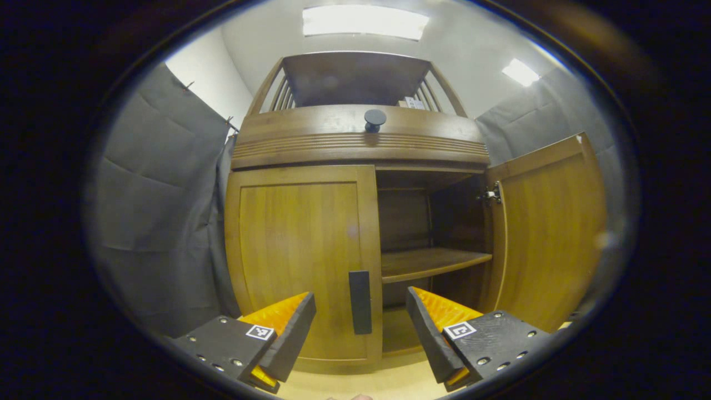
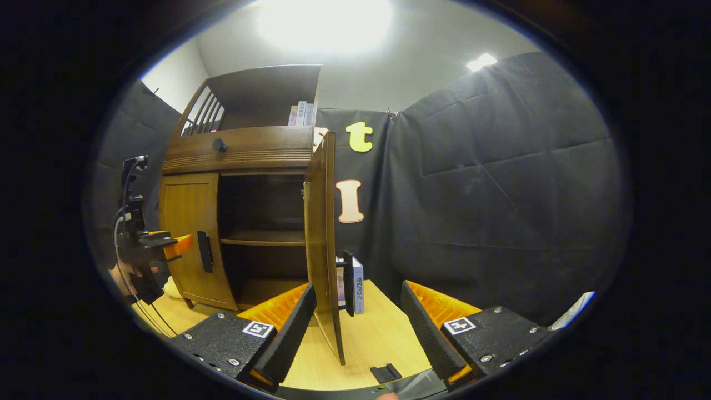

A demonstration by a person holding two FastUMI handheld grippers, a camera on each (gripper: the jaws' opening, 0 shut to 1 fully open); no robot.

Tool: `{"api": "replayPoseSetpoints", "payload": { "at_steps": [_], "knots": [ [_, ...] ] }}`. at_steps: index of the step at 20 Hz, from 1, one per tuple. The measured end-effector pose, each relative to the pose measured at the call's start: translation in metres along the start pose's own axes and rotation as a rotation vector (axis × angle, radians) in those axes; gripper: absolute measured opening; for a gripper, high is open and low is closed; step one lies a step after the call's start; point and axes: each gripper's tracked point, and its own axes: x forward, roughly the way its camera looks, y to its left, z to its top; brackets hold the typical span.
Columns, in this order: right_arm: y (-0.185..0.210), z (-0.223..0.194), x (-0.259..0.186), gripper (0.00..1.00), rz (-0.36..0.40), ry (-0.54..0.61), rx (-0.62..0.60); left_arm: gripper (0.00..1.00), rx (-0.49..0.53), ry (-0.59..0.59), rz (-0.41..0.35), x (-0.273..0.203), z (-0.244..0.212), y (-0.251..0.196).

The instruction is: Open the right door of the double-door shoe cabinet with the right hand, and open the left door with the left hand.

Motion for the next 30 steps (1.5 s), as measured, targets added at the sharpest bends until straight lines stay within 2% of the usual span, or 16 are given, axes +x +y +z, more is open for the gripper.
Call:
{"api": "replayPoseSetpoints", "payload": {
  "at_steps": [2, 3, 7, 8, 11, 13, 14, 15, 18, 21, 22, 23, 24, 27, 30],
  "knots": [
    [0.003, -0.001, -0.004, 0.91, 0.005, 0.008, 0.005, 0.99, -0.011, 0.01, 0.01, 0.021, -0.005, 0.004],
    [0.004, -0.004, -0.007, 0.95, 0.008, 0.011, 0.005, 0.99, -0.023, 0.018, 0.01, 0.036, -0.009, 0.007],
    [0.008, -0.016, -0.013, 0.95, 0.016, 0.045, 0.004, 0.99, -0.045, 0.06, 0.003, 0.078, -0.038, 0.014],
    [0.008, -0.019, -0.013, 0.92, 0.015, 0.053, 0.006, 0.99, -0.046, 0.07, 0.006, 0.091, -0.04, 0.016],
    [0.009, -0.024, -0.013, 0.95, 0.008, 0.07, 0.026, 0.99, -0.065, 0.105, 0.034, 0.125, -0.048, 0.021],
    [0.015, -0.03, -0.014, 0.92, 0.021, 0.085, 0.037, 0.99, -0.079, 0.123, 0.04, 0.15, -0.052, 0.025],
    [0.016, -0.032, -0.013, 0.92, 0.027, 0.09, 0.035, 0.94, -0.08, 0.138, 0.041, 0.162, -0.055, 0.029],
    [0.019, -0.032, -0.013, 0.95, 0.035, 0.094, 0.03, 0.99, -0.081, 0.156, 0.044, 0.16, -0.053, 0.037],
    [0.023, -0.035, -0.011, 0.95, 0.06, 0.103, 0.028, 0.96, -0.09, 0.178, 0.038, 0.185, -0.051, 0.047],
    [0.027, -0.038, -0.008, 0.95, 0.087, 0.11, 0.029, 0.8, -0.085, 0.166, 0.043, 0.18, -0.058, 0.047],
    [0.03, -0.04, -0.008, 0.95, 0.102, 0.113, 0.027, 0.55, -0.08, 0.166, 0.044, 0.179, -0.056, 0.045],
    [0.031, -0.04, -0.006, 0.95, 0.116, 0.115, 0.024, 0.67, -0.076, 0.173, 0.027, 0.178, -0.059, 0.04],
    [0.031, -0.042, -0.005, 0.95, 0.129, 0.118, 0.023, 0.61, -0.075, 0.172, 0.002, 0.181, -0.058, 0.03],
    [0.034, -0.041, 0.002, 0.95, 0.163, 0.117, 0.041, 0.34, -0.055, 0.181, 0.029, 0.173, -0.056, 0.027],
    [0.04, -0.042, 0.008, 0.95, 0.207, 0.11, 0.056, 0.3, -0.065, 0.188, 0.029, 0.17, -0.056, 0.03]
  ]
}}
